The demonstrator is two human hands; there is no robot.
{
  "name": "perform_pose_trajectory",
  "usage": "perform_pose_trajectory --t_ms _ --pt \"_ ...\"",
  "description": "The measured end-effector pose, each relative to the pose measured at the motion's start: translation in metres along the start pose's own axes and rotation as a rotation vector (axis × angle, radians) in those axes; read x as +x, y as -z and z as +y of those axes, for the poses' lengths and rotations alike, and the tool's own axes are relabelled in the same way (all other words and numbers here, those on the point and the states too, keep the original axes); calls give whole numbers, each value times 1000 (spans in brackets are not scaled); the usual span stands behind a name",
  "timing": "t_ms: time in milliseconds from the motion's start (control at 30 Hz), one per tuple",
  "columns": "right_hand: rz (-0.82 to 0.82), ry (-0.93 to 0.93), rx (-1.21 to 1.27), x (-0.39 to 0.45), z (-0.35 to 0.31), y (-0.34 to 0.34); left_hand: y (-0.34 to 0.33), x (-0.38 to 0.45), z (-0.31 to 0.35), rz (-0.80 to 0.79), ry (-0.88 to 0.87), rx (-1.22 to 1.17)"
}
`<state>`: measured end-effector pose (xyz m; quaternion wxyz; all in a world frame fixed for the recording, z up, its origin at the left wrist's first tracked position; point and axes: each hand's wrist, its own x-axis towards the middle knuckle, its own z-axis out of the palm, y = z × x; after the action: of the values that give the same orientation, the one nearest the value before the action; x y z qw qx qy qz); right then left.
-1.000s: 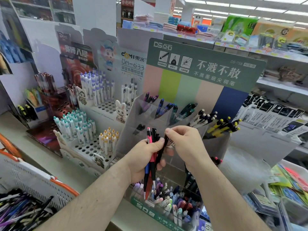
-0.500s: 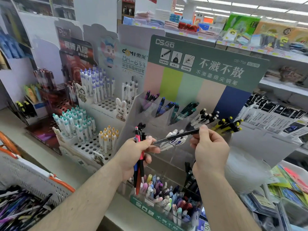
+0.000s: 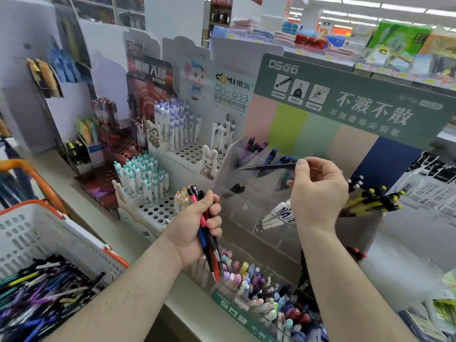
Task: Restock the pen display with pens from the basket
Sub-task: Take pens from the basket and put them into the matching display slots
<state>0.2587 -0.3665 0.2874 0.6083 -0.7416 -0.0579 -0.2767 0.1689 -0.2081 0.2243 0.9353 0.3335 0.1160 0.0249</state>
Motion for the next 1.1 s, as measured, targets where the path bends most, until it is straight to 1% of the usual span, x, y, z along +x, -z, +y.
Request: perform_pose_trajectory --t_ms 33,100,267,400,500,567,633,667,733,800,867,933,1033,1100 --pt "-50 59 -96 0 2 -8 3 -1 1 11 -5 32" --pt "-167 113 -281 -2 5 -25 6 -3 3 39 -6 127" --pt "-436 44 -628 -5 7 -61 10 -6 3 77 1 266" --pt "-615 -32 -785 4 4 -75 15 -6 1 87 -22 384" --pt "-672 -43 -849 10 1 -77 16 -8 -1 73 -30 462" --pt "-628 25 -845 10 -6 -71 14 -9 -2 66 -43 505" --pt "-589 82 -681 -1 -15 -61 13 -9 -4 64 -58 557" --pt "-622 84 -561 -10 -20 -54 11 -9 -5 60 -64 589" --pt "-772 45 -400 -31 -29 -42 8 -10 -6 49 -61 650" --pt "-876 39 -389 -48 -26 -34 4 -9 -9 42 -34 682" --pt "-874 70 -385 -54 -18 -30 1 -9 -12 27 -12 723" --pt "-804 81 -358 -52 -13 -25 0 -9 -14 -37 19 729" --pt "-593 38 -274 -42 -9 -14 4 -6 -14 -174 95 641" --pt "-423 -18 -161 -34 -6 -4 6 -4 -14 -185 111 522"
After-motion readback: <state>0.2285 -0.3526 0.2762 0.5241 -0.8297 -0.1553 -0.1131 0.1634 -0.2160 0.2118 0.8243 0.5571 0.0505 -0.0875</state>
